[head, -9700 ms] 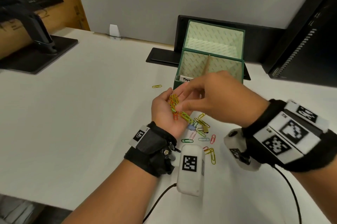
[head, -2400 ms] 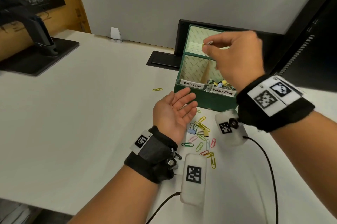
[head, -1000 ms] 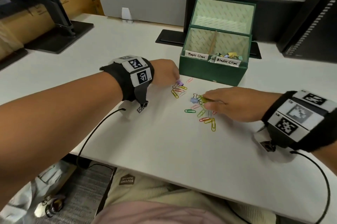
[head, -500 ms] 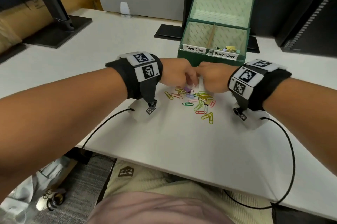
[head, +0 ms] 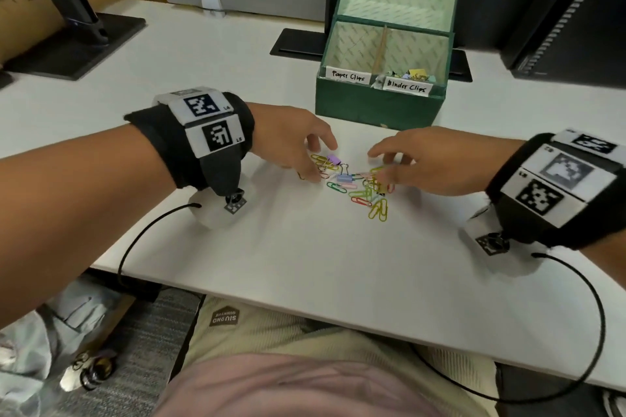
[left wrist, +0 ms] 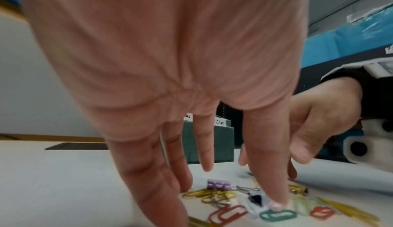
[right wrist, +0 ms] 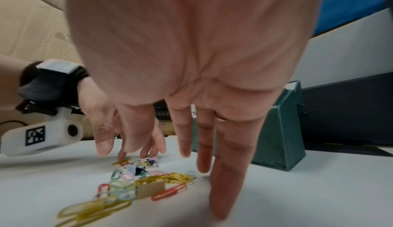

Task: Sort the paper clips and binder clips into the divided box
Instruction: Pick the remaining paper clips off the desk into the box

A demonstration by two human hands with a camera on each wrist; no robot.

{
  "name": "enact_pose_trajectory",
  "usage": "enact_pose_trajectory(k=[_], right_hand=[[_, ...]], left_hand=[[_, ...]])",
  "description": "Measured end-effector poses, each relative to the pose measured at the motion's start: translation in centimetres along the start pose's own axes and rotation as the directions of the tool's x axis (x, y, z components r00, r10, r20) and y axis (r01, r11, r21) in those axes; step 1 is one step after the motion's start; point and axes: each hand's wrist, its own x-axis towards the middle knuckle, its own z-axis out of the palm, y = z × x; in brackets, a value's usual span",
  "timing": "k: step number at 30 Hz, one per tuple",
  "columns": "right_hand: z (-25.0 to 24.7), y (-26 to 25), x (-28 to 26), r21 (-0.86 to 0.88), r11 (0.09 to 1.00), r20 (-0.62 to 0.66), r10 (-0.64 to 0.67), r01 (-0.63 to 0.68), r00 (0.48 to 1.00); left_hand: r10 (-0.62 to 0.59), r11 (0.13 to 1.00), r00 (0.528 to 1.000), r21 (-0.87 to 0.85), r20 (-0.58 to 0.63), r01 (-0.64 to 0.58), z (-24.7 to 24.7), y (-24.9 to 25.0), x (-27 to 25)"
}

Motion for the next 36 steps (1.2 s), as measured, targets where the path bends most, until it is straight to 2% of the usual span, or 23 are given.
enact_pose_trajectory(k=[3,9,13,16,19,22,28,30,31,34,36], right_hand=[[0.6,0.4,-0.9,0.019,0.999,-0.002,0.042,-0.042,0.999],[1.3,-0.2,-0.7,0.003,0.998,-0.131,-0.067,0.068,0.989],[1.4,-0.9,-0.2,-0.004,0.999,-0.191,-0.036,0.036,0.981],[1.3,-1.0,-0.2,0.057,0.998,-0.191,0.004,0.007,0.982],[0.7,-0.7,-0.6,0.180,0.983,-0.192,0.052,-0.017,0.980],[-0.2,-0.2,-1.4,0.223,0.974,-0.189,0.080,-0.036,0.979],[-1.6,1.3,-2.4,0.420,0.907,-0.211,0.101,-0.003,0.972],[-2.3,1.9,-2.4,0.477,0.879,-0.293,0.157,0.002,0.943],[-2.8,2.3,-2.2,0.490,0.872,-0.361,0.197,0.005,0.911],[-4.0,3.7,-0.9,0.485,0.874,-0.548,0.305,-0.001,0.779],[-4.4,4.3,0.2,0.475,0.880,-0.614,0.347,-0.020,0.709]], left_hand=[[0.029,0.999,0.999,-0.012,-0.022,-0.030,0.4,0.3,0.1],[0.078,0.986,0.985,0.156,-0.155,-0.054,1.3,1.2,1.2],[0.101,0.979,0.974,0.193,-0.201,-0.062,1.2,1.8,1.3],[0.095,0.982,0.966,0.183,-0.240,-0.051,1.1,1.8,1.1],[0.086,0.994,0.958,0.095,-0.274,-0.062,0.7,1.5,0.8],[0.072,0.995,0.941,-0.047,-0.330,-0.093,-0.3,1.8,0.3],[0.070,0.923,0.876,-0.302,-0.477,-0.238,-2.6,3.4,0.2],[0.076,0.904,0.851,-0.323,-0.520,-0.279,-3.4,3.9,0.5],[0.073,0.896,0.837,-0.332,-0.542,-0.293,-3.8,4.2,0.8],[0.038,0.884,0.802,-0.354,-0.596,-0.305,-4.7,4.6,1.8],[0.006,0.872,0.795,-0.386,-0.606,-0.301,-5.0,4.8,2.5]])
